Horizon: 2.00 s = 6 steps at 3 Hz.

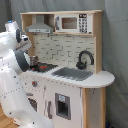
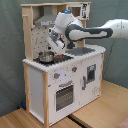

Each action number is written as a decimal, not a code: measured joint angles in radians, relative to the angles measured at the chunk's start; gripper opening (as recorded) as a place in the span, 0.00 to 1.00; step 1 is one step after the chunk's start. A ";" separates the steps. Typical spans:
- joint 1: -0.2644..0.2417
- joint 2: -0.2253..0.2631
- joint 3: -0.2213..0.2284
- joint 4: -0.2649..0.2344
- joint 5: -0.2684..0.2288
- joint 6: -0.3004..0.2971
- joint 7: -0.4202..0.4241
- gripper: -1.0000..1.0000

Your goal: Play with the kitchen

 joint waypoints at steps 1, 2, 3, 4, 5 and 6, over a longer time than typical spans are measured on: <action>-0.036 -0.012 0.018 0.025 0.042 -0.066 -0.042 1.00; -0.082 -0.012 0.025 0.025 0.047 -0.123 -0.114 1.00; -0.116 -0.047 0.060 0.053 0.054 -0.126 -0.190 1.00; -0.152 -0.090 0.079 0.112 0.071 -0.128 -0.254 1.00; -0.190 -0.115 0.093 0.172 0.088 -0.154 -0.321 1.00; -0.221 -0.119 0.132 0.204 0.091 -0.190 -0.398 1.00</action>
